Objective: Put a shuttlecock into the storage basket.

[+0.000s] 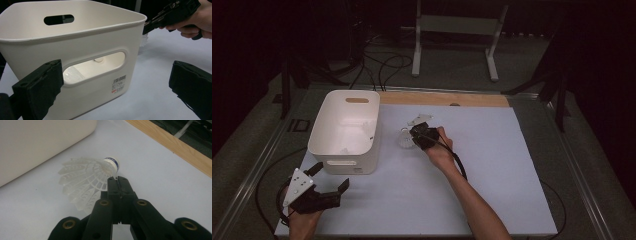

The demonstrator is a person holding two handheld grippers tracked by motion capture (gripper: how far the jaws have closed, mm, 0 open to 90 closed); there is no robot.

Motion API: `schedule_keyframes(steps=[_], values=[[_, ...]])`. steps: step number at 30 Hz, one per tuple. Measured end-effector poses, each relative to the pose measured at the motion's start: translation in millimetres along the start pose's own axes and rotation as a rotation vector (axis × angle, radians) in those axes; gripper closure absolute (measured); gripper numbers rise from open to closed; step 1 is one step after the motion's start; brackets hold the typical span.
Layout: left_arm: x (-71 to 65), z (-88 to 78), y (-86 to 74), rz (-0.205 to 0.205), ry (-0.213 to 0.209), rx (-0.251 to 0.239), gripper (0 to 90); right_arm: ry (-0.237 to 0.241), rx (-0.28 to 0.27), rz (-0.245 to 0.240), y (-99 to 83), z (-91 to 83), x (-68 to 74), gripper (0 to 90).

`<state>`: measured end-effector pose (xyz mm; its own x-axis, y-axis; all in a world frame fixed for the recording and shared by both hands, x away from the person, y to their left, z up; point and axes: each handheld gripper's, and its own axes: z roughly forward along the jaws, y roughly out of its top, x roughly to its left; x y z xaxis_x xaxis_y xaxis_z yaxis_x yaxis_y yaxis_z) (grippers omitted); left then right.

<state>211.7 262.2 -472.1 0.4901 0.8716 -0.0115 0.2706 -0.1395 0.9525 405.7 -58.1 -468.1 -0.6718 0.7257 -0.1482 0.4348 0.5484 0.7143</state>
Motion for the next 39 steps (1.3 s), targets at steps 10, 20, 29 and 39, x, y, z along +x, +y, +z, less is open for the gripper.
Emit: schedule_keyframes(steps=[10,20,29,39], values=[[0.1,-0.2,0.0,-0.001,0.001,0.000,0.0,-0.004,-0.013,-0.006,2.5,-6.9,1.3,89.9],[0.1,-0.1,0.1,0.001,0.001,0.000,0.0,-0.008,-0.025,-0.003,4.1,-13.0,1.6,89.9],[0.0,-0.3,0.1,-0.001,0.001,0.000,0.0,-0.005,-0.038,-0.003,6.1,-18.0,3.3,90.0],[-0.1,0.1,0.0,0.000,0.000,0.000,0.0,-0.005,-0.053,-0.004,8.0,-22.5,4.5,90.0]])
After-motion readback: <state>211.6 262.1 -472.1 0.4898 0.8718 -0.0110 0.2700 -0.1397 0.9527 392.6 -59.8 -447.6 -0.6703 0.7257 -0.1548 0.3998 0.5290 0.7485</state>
